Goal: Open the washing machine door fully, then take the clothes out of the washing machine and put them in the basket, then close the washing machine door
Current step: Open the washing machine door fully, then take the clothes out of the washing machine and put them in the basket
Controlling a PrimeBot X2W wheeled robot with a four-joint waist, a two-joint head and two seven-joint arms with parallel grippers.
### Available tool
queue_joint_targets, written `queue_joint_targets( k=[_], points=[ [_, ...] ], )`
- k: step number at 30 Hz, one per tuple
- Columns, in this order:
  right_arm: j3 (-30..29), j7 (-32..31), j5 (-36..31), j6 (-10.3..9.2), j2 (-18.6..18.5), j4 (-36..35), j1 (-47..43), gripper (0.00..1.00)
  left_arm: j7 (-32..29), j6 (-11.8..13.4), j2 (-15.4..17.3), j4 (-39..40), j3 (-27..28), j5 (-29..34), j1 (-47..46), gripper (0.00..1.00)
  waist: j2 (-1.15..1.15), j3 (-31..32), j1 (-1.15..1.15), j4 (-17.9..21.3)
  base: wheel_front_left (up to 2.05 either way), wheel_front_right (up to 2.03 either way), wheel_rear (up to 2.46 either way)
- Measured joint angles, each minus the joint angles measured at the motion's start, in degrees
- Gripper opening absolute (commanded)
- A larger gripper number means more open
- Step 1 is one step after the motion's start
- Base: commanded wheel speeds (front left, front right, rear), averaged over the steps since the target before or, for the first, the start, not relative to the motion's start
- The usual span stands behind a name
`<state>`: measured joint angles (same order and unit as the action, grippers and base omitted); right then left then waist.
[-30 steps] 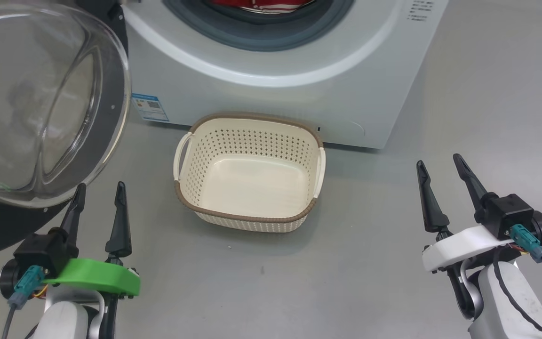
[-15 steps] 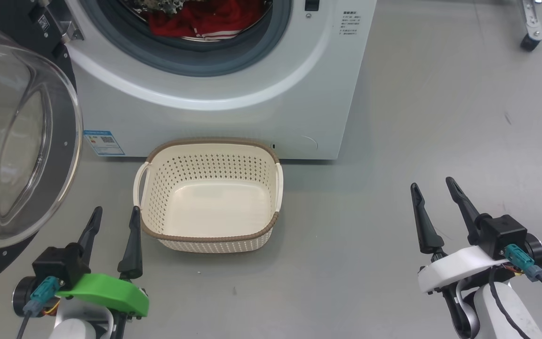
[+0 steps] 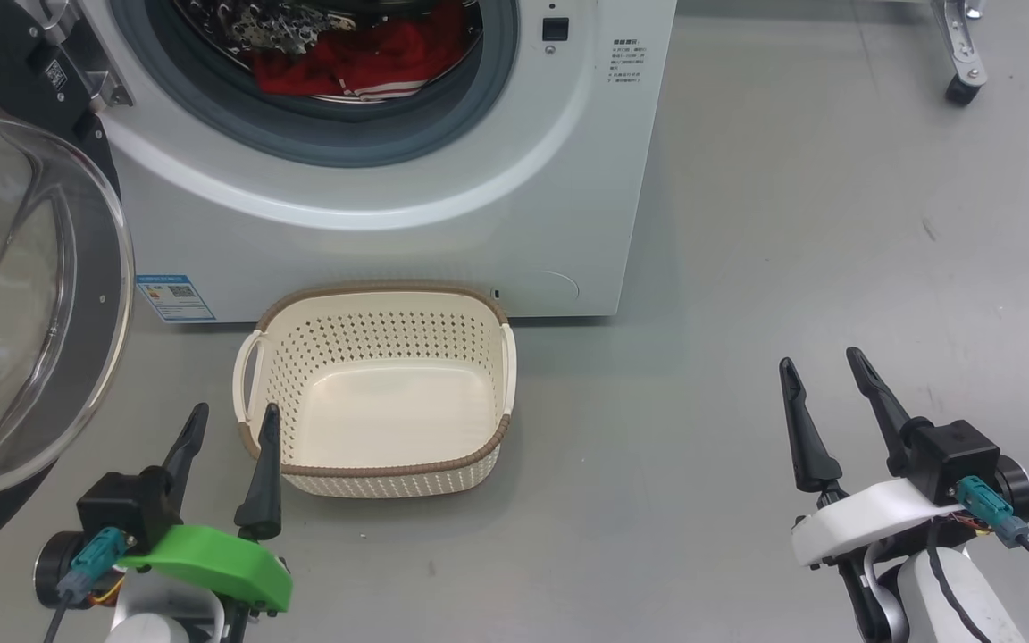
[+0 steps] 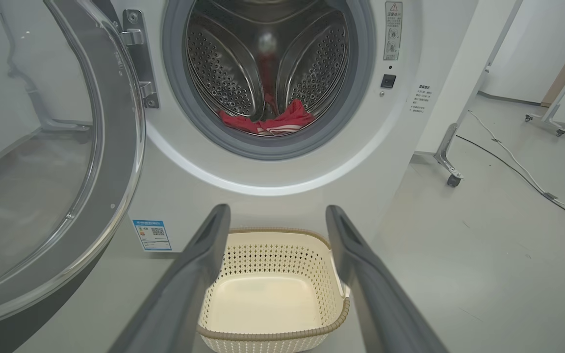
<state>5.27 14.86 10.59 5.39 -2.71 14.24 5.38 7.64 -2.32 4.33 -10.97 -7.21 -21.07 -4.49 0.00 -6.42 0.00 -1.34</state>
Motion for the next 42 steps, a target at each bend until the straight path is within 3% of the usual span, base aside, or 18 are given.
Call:
queue_joint_targets(
  k=[42],
  points=[
    [1.34, 0.0, 0.94, -1.0, 0.1, -1.09, -0.1, 1.0, -1.01, 1.63, 0.25, 4.03, -0.58, 2.52, 1.03, 1.0, 0.0, 0.0, 0.0, 1.65, 0.14, -0.14, 0.0]
  ],
)
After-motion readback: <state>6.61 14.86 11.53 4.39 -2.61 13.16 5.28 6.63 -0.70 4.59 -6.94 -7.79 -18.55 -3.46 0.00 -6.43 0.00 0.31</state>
